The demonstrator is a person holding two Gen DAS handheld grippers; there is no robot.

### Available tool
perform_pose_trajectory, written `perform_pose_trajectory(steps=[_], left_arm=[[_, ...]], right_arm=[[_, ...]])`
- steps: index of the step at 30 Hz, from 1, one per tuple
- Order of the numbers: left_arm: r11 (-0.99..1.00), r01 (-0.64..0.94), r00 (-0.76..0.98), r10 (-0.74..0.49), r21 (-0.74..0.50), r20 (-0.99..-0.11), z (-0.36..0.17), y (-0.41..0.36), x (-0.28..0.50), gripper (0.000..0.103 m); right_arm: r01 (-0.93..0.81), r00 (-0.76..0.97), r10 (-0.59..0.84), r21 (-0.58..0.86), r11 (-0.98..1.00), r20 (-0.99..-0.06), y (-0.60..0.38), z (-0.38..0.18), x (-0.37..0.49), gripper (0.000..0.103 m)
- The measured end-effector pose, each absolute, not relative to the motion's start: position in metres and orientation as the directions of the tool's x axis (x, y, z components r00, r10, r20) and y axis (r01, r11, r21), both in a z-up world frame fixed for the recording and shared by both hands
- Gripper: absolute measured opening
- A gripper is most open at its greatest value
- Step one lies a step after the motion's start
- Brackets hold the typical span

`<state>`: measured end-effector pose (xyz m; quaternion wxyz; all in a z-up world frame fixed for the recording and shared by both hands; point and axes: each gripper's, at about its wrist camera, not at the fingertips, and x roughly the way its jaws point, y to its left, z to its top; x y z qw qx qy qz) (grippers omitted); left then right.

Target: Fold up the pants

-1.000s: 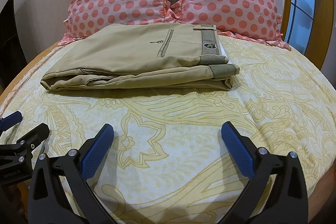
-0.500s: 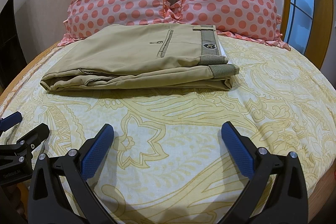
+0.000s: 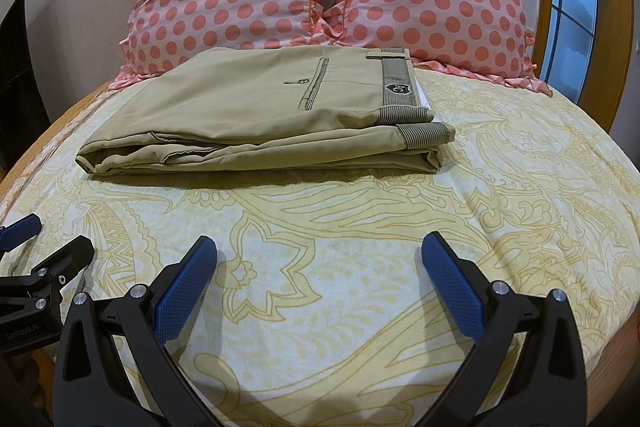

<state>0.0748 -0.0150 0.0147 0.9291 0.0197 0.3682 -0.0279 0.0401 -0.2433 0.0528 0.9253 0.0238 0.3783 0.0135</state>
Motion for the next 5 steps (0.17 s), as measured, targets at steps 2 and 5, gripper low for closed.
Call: perform_pose_trajectory(steps=[2,5], left_arm=[[0.998,0.065,0.727,-0.036,0.016,-0.685,0.0143,-0.0158,0.074,0.101],[0.998,0.064,0.728,-0.035,0.017,-0.685,0.0141,-0.0167,0.0739,0.101]], right_arm=[[-0.007,0.713,0.043,0.054,0.999,-0.7,-0.2434,0.0527,0.0404,0.102],[-0.007,0.714,0.043,0.054,0.999,-0.699,-0.2434,0.0525,0.0406,0.102]])
